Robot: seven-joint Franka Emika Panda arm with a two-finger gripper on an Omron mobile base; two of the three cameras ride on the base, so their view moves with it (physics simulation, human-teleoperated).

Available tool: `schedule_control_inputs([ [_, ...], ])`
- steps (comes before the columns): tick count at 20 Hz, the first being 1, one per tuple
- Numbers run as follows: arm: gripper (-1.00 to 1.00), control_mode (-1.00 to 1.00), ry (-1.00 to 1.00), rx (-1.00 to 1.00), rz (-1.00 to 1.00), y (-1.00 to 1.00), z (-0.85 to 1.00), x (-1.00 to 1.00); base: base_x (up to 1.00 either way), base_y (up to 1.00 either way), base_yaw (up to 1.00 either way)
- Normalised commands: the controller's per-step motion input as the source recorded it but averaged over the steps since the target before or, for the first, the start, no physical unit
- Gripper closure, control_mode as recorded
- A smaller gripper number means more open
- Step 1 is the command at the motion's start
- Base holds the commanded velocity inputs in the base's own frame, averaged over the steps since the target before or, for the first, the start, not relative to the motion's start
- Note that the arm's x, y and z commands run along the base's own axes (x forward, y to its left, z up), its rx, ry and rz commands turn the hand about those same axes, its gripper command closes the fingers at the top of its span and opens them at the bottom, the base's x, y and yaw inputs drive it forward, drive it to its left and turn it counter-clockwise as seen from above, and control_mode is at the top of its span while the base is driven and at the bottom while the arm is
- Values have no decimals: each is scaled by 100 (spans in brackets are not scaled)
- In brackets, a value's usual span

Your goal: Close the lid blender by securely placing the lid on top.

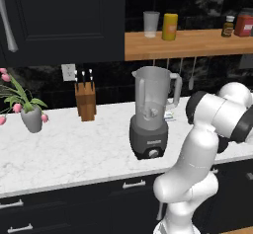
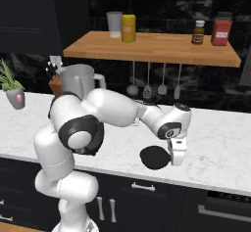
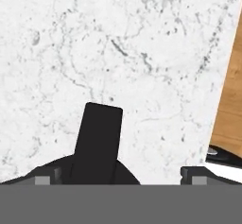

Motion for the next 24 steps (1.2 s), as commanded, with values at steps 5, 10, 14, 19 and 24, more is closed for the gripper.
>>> schedule_control_inputs([
  [5, -100, -100, 0, 0, 0, 0, -21, 26, 0, 0, 0],
  [10, -100, -100, 0, 0, 0, 0, -25, 22, 0, 0, 0],
  [14, -100, -100, 0, 0, 0, 0, -32, 13, 0, 0, 0],
  [19, -100, -100, 0, 0, 0, 0, -35, 4, 0, 0, 0],
  [24, 100, -100, 0, 0, -1, 0, -32, 5, 0, 0, 0],
])
